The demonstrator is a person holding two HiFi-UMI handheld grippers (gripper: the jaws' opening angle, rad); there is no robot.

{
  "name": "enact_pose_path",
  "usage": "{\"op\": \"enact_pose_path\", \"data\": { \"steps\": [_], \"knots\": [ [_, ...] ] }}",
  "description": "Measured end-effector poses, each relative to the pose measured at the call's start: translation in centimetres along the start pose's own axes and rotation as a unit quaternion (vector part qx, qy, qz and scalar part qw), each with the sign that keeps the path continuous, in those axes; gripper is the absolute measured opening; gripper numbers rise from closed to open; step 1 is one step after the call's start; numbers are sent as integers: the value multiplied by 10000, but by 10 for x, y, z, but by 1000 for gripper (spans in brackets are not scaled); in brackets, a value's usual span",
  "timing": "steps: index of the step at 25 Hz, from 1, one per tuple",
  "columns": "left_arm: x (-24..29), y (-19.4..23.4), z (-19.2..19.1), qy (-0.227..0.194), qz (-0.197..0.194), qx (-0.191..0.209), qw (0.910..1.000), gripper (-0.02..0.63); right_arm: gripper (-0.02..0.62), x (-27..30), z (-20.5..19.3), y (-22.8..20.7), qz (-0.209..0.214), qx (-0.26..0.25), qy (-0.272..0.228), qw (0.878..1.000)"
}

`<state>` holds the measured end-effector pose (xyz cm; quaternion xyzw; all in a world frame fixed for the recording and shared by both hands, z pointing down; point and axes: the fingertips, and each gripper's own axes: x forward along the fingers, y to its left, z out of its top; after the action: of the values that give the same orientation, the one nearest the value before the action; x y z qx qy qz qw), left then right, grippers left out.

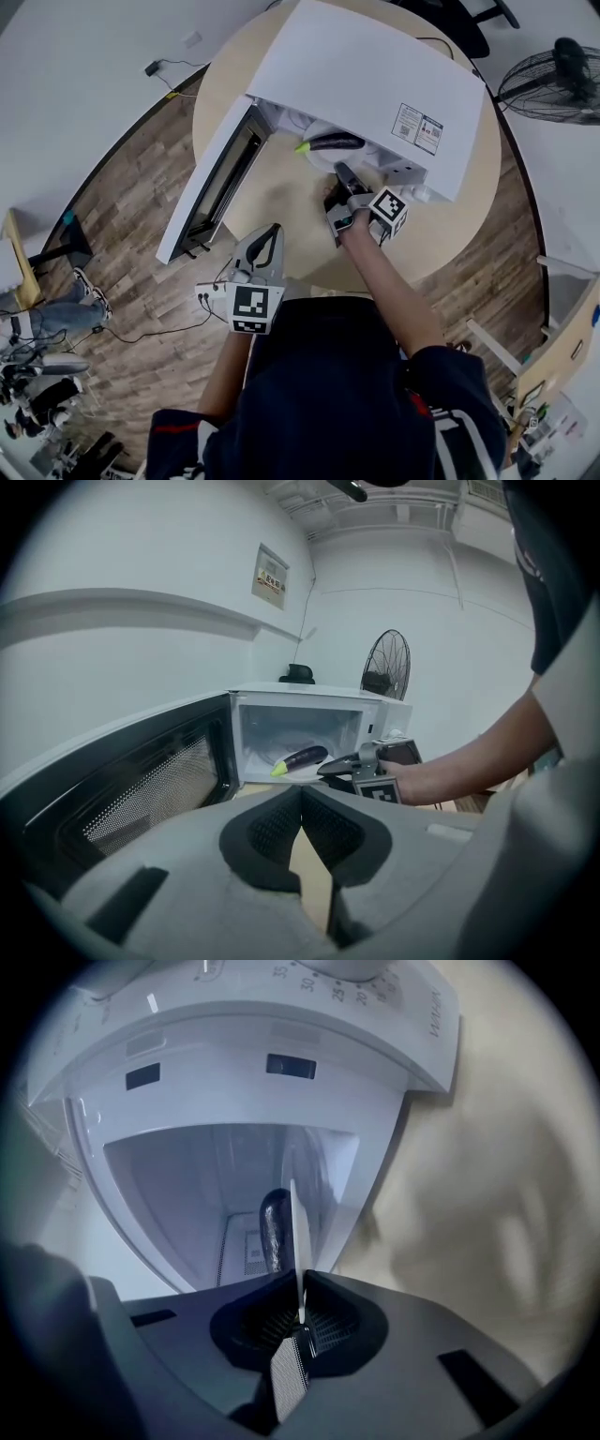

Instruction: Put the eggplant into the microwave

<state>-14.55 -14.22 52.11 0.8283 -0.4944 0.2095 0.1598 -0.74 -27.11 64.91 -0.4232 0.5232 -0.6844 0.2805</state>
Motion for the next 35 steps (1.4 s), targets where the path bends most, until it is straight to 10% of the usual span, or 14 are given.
{"op": "enact_pose_path", "data": {
  "steps": [35],
  "knots": [
    [1, 8, -14, 158, 18, -73, 9998, 14, 25, 35, 22, -3, -288, 31, -631, 9976]
  ]
}}
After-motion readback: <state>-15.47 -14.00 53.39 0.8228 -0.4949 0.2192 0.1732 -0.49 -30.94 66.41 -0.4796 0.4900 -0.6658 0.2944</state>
